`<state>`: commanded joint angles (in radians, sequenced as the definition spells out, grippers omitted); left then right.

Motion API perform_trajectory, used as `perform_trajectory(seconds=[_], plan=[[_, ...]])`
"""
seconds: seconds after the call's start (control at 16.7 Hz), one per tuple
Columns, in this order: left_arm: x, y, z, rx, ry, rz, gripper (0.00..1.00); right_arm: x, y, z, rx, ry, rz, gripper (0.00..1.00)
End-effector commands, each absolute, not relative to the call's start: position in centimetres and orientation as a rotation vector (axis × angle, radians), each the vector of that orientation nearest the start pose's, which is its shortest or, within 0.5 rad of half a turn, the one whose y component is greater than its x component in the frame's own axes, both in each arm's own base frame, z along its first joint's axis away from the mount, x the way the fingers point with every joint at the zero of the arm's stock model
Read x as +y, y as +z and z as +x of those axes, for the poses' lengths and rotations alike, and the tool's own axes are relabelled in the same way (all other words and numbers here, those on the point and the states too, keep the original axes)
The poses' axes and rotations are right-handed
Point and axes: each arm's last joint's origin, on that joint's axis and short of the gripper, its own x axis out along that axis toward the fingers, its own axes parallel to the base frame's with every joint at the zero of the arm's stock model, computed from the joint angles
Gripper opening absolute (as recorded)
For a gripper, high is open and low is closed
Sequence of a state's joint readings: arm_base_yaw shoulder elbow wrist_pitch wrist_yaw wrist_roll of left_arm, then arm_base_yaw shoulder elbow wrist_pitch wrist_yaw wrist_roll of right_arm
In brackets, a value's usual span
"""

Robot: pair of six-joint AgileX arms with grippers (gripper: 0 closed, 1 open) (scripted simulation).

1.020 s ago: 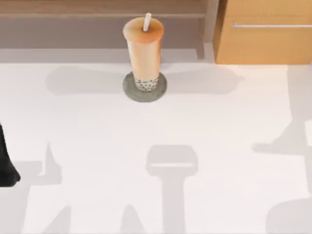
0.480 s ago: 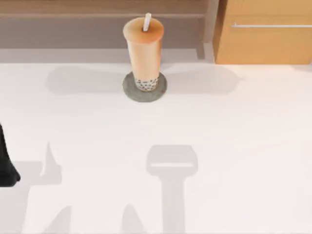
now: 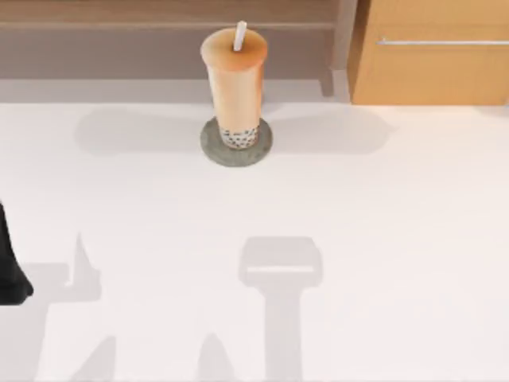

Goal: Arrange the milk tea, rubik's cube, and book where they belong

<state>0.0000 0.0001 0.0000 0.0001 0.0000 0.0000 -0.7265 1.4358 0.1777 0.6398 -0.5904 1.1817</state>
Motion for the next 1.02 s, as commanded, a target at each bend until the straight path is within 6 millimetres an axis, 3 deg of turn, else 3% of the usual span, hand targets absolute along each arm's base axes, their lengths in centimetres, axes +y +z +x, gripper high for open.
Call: perform_trajectory(seconds=[0.6,1.02], plan=[[-0.12,16.0,10.57,0.0,0.0,0.0,1.0,-11.81,8.61,16.1,0.388,-0.43,1.53,0.0],[-0.12,16.0,10.57,0.0,0.0,0.0,1.0,-11.81,8.61,16.1,0.388,-0.43,1.53,0.53]])
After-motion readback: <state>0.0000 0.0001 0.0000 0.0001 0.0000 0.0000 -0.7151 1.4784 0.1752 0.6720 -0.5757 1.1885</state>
